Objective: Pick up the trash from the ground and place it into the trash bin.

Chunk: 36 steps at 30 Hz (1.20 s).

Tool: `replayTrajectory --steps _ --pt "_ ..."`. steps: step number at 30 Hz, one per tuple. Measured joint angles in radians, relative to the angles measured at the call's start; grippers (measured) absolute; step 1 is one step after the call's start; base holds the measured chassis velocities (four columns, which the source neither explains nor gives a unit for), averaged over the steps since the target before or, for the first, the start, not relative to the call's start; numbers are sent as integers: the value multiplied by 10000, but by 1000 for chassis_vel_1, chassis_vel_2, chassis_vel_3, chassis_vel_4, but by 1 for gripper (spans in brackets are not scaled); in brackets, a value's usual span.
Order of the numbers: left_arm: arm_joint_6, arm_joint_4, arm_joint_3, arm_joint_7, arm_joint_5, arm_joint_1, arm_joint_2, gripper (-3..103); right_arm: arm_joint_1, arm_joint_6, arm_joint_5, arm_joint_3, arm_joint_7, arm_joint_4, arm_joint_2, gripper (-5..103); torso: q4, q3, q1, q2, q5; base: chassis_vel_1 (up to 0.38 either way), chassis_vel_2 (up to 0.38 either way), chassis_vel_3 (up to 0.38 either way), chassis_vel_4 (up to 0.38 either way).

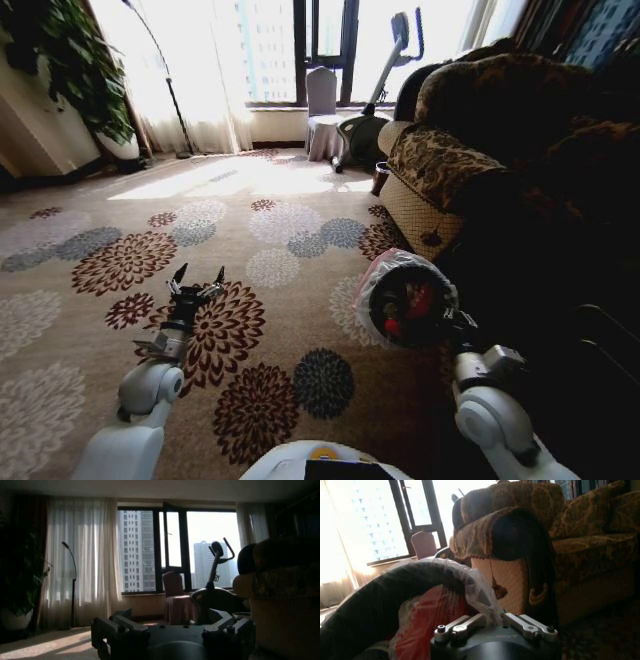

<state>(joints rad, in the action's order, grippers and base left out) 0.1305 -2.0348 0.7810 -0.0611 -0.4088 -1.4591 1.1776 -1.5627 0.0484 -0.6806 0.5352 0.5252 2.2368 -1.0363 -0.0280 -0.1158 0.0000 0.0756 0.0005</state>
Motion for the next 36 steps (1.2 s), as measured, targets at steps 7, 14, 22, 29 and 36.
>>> replayTrajectory --steps 7,14,22,29,36 --pt "0 0 0 -1 0 0 -2 100 0 0 1 5 6 -2 0 0 0 1 0 0 -5 -122 -128 106 106" --pt "0 0 6 3 0 0 -5 100 0 0 -3 -6 -6 -1 -1 0 -6 2 -1 0 -8 67 44 -32 -19" --pt "0 0 4 3 0 0 -2 100 0 0 -2 -4 -1 -1 0 0 -1 1 0 0 -4 0 0 0 0" --pt "0 0 4 3 0 0 -2 100 0 0 -2 -3 -2 0 -1 0 -2 2 0 0 -5 0 0 0 0" --pt "0 0 5 3 0 0 -3 100 0 0 -1 -3 -1 0 0 0 -2 1 0 0 -5 0 0 0 0"
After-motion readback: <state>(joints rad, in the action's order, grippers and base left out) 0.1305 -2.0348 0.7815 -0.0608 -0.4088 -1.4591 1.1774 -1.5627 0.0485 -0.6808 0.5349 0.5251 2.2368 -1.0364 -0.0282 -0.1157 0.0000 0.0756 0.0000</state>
